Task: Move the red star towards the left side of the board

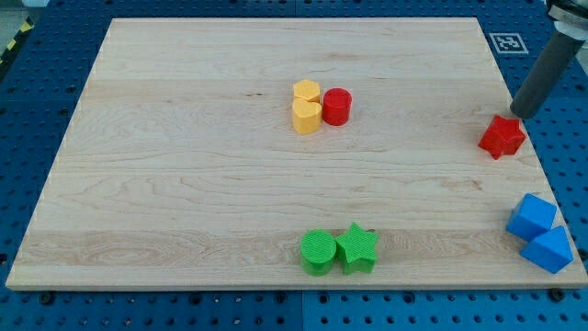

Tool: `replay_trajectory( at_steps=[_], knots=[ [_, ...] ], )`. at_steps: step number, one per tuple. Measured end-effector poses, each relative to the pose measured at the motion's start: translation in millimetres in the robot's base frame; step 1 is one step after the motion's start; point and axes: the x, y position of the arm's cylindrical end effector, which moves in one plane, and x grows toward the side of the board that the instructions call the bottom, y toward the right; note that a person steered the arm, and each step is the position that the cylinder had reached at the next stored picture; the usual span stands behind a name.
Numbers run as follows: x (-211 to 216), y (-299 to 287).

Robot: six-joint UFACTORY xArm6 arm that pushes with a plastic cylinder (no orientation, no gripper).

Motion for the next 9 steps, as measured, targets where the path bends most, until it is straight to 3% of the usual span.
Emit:
replay_trajectory(
  at_steps=[3,9],
  knots=[
    [50.7,25.0],
    [51.4,-63.8]
  ],
)
